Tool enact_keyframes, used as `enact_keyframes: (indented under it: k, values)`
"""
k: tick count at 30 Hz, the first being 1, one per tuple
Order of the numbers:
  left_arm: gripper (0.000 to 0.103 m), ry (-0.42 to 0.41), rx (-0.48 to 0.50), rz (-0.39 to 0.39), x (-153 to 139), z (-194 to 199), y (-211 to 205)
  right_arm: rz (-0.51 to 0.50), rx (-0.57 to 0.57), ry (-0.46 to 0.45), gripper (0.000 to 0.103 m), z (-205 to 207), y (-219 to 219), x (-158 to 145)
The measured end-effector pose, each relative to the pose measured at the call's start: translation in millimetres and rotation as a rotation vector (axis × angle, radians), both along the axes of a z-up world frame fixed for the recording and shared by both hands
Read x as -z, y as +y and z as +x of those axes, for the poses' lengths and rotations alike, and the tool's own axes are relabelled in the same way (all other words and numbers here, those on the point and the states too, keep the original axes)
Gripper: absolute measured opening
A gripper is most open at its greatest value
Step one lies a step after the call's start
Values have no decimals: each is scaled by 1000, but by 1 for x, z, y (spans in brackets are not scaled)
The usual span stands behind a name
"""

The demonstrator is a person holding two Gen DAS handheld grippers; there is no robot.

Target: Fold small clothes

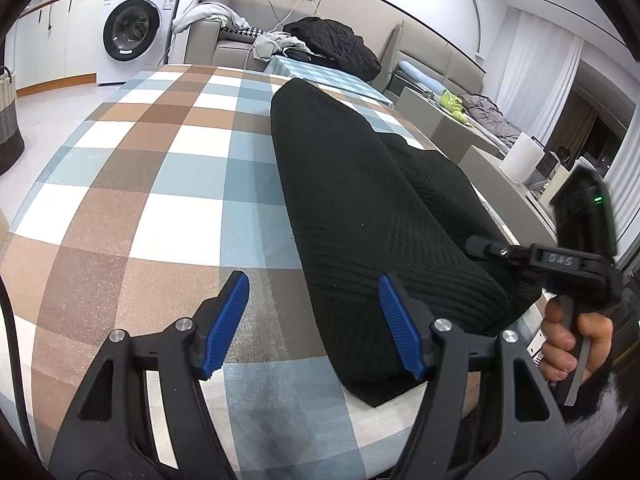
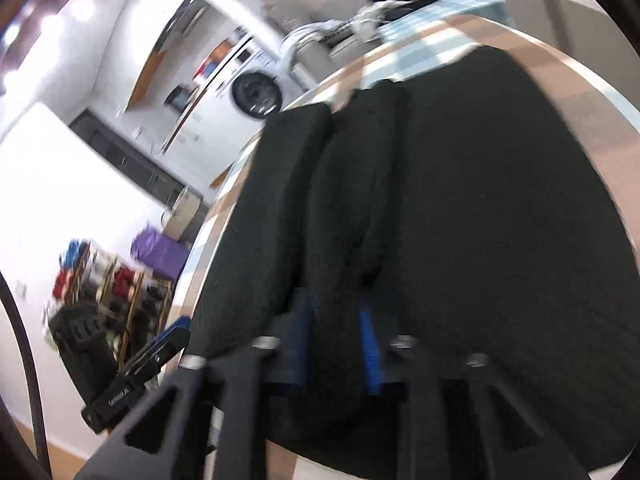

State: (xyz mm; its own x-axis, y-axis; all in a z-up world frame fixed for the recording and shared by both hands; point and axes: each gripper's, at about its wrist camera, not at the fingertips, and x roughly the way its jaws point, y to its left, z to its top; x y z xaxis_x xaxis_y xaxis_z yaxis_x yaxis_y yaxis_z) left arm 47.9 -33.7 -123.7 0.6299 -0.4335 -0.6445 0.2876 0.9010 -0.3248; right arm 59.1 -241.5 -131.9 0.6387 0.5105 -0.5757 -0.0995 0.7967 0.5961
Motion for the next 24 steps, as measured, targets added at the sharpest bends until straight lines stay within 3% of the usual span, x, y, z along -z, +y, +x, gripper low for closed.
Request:
enact_keyframes:
  k: [3,5,9,10,12,14,19,22,24]
  values:
    - [65,-3,1,0,-1,1,0,-18,-3,-128,5,-15,1,-32]
    - [65,2,8,6,-1,2,-1,-51,25,-114,5,-19,-5,-36]
    - [65,15,29,17,2,3,-8,-226,103,32,6,-10,-15,-9]
    - [65,15,31,21,3,2,-8,-239,115,54,13,-10,-17,-4]
    - [65,10,31,31,3,2,-10,-245,132,43,24,-15,-17,-5]
    - [65,15,35,29,4,3,-10,-260,152,-17,28,-24,-16,-19]
    - [65,29,63,51,9,4,-17,-206,107,-100,32,-30,-14,-41]
    - [65,30,97,80,11,3,-25,-139,32,-61,41,-23,-8,-29]
    - [66,26,110,101,12,1,-28,-91,-6,-16,41,-1,-1,-16]
